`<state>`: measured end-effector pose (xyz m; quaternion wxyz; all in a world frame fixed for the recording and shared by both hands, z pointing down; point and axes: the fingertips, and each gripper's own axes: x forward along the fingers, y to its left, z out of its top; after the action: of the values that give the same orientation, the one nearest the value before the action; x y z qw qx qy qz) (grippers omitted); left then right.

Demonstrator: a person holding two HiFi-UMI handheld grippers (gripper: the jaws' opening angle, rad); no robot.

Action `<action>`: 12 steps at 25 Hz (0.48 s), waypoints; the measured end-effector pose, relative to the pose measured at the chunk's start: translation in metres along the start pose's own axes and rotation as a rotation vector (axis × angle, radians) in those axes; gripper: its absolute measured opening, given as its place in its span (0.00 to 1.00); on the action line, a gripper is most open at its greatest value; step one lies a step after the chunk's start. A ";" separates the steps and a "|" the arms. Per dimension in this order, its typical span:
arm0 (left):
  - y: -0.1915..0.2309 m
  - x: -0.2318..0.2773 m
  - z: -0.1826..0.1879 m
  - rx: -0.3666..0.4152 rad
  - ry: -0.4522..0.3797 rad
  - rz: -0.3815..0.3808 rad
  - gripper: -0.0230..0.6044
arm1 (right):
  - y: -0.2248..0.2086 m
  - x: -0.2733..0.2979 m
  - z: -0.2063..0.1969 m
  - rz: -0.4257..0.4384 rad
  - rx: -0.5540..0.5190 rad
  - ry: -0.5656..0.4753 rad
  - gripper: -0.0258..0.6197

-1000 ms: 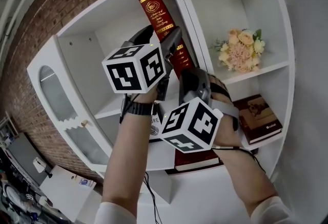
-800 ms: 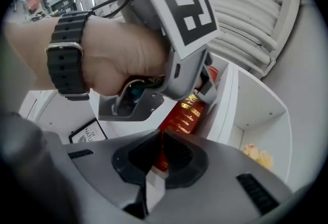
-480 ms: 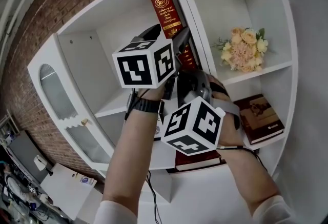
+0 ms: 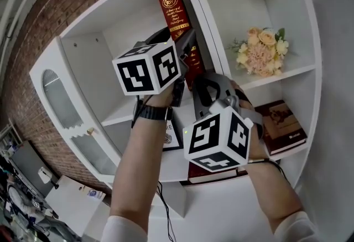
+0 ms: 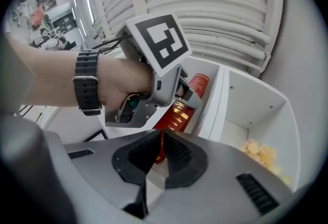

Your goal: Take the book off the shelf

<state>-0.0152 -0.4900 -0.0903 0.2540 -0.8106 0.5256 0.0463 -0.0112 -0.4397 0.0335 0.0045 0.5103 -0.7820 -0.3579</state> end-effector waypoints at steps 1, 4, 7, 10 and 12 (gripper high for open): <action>0.001 -0.003 0.001 0.000 -0.003 0.001 0.46 | 0.000 -0.001 0.001 0.006 0.019 -0.012 0.07; 0.002 -0.013 0.003 -0.013 -0.018 -0.007 0.45 | 0.001 -0.004 0.003 0.026 0.080 -0.052 0.07; 0.006 -0.027 0.006 -0.041 -0.035 -0.015 0.45 | 0.006 -0.006 0.009 0.034 0.115 -0.095 0.08; 0.011 -0.043 0.009 -0.049 -0.040 -0.013 0.45 | 0.014 -0.007 0.016 0.050 0.139 -0.127 0.08; 0.013 -0.052 0.012 -0.047 -0.043 -0.010 0.45 | 0.019 -0.008 0.021 0.057 0.150 -0.141 0.08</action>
<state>-0.0473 -0.4449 -0.0877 0.2461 -0.8180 0.5146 0.0746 -0.0303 -0.4174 0.0315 -0.0788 0.4603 -0.8190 -0.3333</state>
